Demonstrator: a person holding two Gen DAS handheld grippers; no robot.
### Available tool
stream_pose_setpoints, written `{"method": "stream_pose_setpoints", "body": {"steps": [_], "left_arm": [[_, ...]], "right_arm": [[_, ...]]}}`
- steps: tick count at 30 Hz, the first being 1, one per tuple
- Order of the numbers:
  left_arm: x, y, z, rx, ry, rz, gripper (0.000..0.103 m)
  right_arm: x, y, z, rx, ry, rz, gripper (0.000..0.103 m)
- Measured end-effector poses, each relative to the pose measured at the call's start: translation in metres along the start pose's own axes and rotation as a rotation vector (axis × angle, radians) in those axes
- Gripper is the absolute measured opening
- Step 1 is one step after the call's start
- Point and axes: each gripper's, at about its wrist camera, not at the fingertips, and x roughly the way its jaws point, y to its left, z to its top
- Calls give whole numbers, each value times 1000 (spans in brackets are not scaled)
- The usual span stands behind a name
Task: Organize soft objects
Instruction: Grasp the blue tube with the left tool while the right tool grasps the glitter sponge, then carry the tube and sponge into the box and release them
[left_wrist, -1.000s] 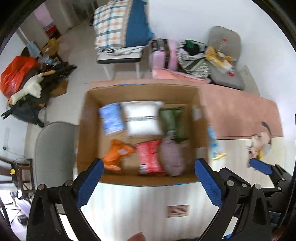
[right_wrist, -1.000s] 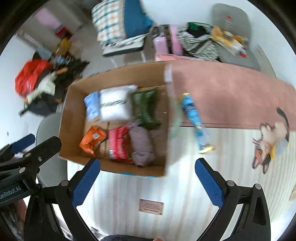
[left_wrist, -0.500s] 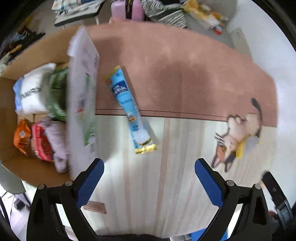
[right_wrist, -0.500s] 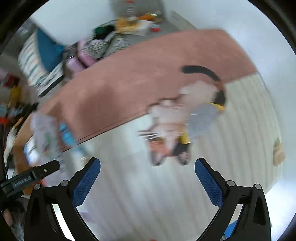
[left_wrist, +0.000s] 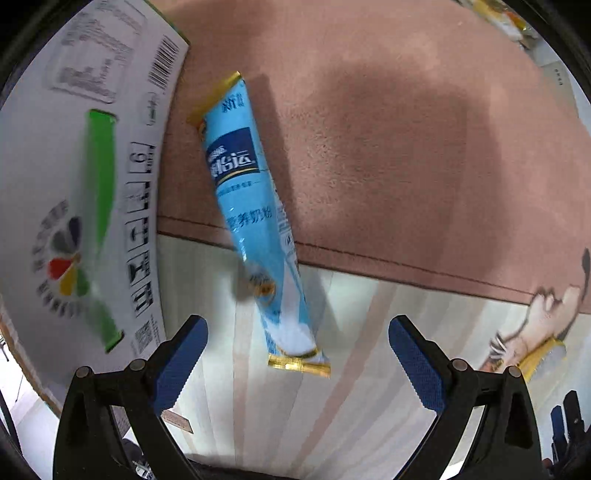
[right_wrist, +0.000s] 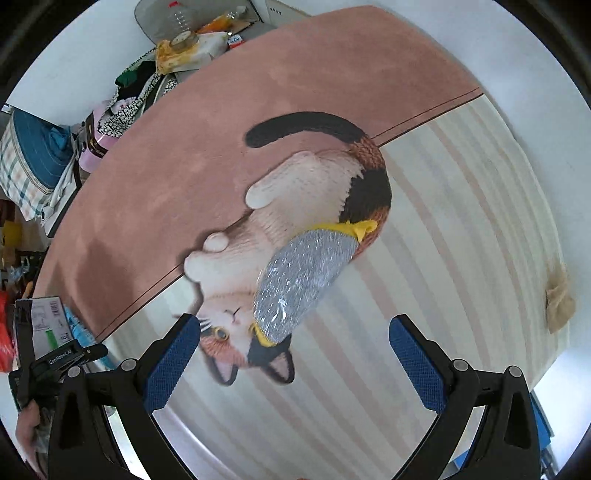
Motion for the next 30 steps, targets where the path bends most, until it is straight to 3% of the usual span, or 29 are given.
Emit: {"method": "stream_pose_setpoints", "body": {"steps": [2, 3, 5, 7, 9, 12, 15, 18, 20, 30], "left_arm": [[9, -5, 6, 8, 17, -5, 99], [12, -7, 7, 16, 16, -6, 86], [9, -10, 7, 26, -3, -20, 75], [5, -21, 5, 69, -24, -27, 54], [3, -37, 0, 145, -46, -27, 44], [3, -48, -3, 202, -66, -10, 44], [3, -51, -4, 224, -68, -38, 44], [3, -44, 1, 202, -52, -80, 38], [2, -39, 5, 190, -47, -94, 33], [-15, -21, -10, 213, -106, -77, 16]], "right_arm": [[10, -1, 9, 0, 14, -5, 103], [16, -2, 12, 5, 26, -5, 103], [28, -4, 19, 17, 55, 1, 103], [43, -6, 25, 36, 88, 8, 103], [56, -10, 29, 61, 117, 24, 103], [75, -13, 31, 98, 160, 48, 103], [90, -12, 30, 116, 188, 57, 98], [97, -3, 28, 97, 189, 16, 82], [94, 8, 26, 44, 157, -42, 62], [85, 46, -1, -68, 118, -19, 53]]}}
